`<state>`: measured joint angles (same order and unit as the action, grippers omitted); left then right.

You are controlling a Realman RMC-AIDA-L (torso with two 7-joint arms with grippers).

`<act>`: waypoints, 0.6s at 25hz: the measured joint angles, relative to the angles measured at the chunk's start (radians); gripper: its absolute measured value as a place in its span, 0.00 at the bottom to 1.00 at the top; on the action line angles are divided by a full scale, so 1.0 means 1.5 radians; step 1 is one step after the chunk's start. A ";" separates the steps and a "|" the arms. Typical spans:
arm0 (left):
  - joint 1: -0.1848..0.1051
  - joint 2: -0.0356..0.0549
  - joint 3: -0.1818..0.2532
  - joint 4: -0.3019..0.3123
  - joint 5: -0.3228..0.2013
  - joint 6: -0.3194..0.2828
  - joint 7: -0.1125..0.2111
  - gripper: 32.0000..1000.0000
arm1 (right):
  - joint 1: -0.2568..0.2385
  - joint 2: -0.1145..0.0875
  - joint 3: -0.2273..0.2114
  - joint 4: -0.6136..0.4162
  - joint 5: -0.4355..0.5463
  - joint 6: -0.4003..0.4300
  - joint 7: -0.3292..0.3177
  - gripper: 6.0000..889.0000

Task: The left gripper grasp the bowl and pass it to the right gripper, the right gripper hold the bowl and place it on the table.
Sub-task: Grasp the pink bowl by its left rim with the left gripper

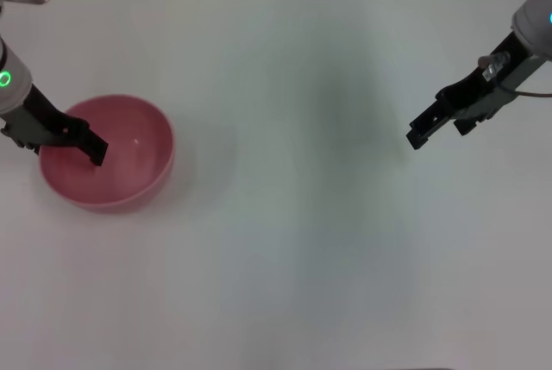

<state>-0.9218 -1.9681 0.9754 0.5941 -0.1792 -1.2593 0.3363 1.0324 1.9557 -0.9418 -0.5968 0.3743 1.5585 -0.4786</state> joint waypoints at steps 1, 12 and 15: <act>0.000 0.0000 0.000 -0.001 0.000 0.000 0.001 0.87 | 0.000 0.000 0.000 0.000 0.000 0.000 0.000 0.99; -0.001 -0.0015 0.000 -0.001 -0.001 0.002 0.001 0.83 | 0.000 0.000 0.000 0.000 0.000 0.000 -0.001 0.99; -0.002 -0.0028 0.000 -0.001 0.000 0.003 0.001 0.80 | 0.000 0.000 0.000 0.000 0.000 0.000 -0.001 0.99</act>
<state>-0.9242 -1.9723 0.9754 0.5920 -0.1790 -1.2546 0.3375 1.0323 1.9557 -0.9418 -0.5968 0.3743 1.5585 -0.4805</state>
